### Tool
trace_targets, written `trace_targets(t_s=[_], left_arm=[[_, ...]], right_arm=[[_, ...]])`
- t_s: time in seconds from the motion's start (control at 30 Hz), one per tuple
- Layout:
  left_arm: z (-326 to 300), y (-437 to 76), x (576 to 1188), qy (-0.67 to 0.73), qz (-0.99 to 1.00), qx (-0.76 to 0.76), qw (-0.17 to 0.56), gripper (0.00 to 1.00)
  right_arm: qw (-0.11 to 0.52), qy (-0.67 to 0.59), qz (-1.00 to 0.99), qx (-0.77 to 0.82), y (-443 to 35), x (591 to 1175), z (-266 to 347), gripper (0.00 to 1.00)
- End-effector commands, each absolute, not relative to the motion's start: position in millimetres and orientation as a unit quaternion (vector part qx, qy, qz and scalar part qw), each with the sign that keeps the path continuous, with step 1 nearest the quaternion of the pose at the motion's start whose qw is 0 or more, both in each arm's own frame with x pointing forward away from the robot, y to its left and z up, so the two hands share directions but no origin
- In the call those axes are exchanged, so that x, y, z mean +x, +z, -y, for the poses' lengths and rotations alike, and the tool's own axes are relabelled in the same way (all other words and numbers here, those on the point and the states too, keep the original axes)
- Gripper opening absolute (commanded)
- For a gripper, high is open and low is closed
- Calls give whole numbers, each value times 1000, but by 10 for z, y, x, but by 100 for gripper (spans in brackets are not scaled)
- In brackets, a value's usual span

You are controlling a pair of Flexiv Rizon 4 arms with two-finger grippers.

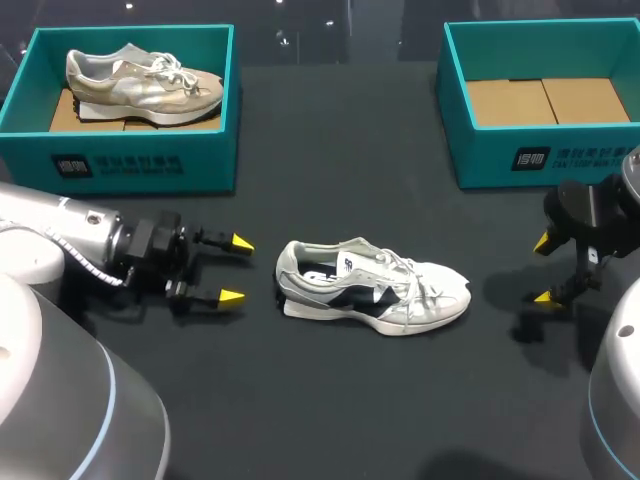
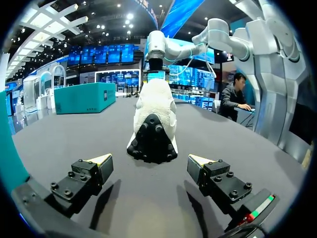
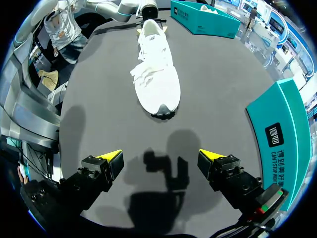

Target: Take the shoe out of the shoebox, open the shoe tongue, remove and reinsert the insole, then place the shoe into the shoebox

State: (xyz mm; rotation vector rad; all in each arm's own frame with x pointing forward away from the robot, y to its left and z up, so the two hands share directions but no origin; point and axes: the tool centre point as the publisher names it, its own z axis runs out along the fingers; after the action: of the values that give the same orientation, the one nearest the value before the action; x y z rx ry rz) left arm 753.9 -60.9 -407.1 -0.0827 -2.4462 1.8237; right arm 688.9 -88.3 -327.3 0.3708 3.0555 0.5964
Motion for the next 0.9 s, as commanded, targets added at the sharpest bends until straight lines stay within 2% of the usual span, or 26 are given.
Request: trace_targets(t_s=[0.03, 0.9], left_arm=[[715, -4103, 7555, 599, 800, -23, 42, 100], [1135, -4074, 7453, 602, 796, -33, 53, 100]], right_arm=[[5, 189, -975, 119, -3271, 6870, 883, 100], [5, 189, -975, 119, -3271, 6870, 883, 100]])
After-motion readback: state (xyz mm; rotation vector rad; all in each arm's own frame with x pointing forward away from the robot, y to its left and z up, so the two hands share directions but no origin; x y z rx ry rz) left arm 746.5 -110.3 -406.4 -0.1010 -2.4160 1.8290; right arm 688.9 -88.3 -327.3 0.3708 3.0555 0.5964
